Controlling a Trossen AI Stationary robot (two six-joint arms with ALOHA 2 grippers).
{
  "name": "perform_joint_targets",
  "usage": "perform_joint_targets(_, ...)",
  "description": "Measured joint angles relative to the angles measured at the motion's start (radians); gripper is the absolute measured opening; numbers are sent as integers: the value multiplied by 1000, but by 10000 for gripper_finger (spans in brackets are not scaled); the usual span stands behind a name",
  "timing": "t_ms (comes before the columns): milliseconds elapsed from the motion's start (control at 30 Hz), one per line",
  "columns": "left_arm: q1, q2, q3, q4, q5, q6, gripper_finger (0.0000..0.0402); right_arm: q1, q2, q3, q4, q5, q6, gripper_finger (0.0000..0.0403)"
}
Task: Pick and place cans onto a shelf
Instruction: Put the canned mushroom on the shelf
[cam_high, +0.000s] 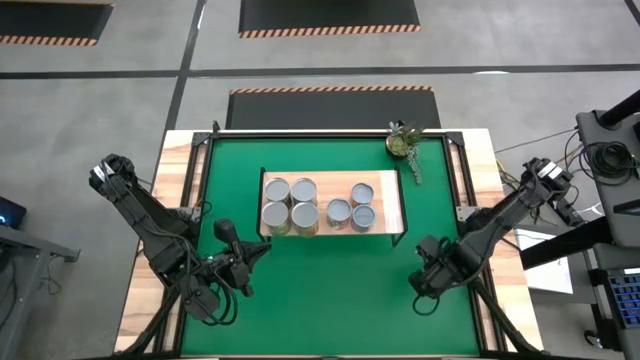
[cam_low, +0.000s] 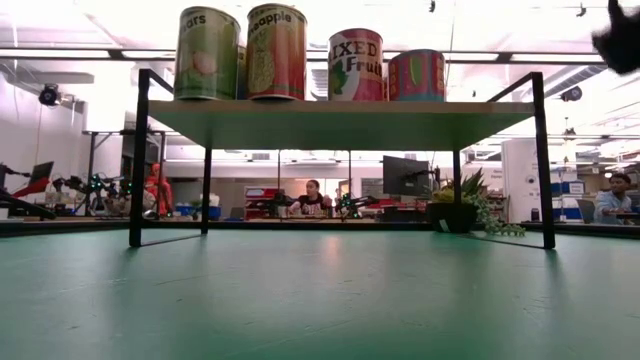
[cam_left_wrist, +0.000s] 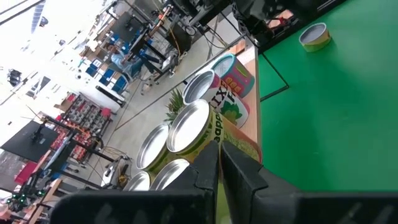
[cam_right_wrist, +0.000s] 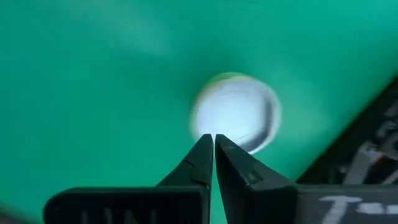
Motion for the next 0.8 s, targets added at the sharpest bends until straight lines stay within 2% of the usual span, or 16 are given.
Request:
perform_joint_targets(133,0,0,0,24,0,34,0,-10,-2,-66,3,-17,37,15)
perform_joint_targets(267,0,0,0,31,0,54,0,-16,-2,-94,27,-46,63,57)
perform_joint_targets(600,0,0,0,31,-1,76,0,-16,-3,-91,80,-52,95,262)
perform_joint_targets(800,0,0,0,31,-2,76,0,-16,7,-95,83,-52,103,349)
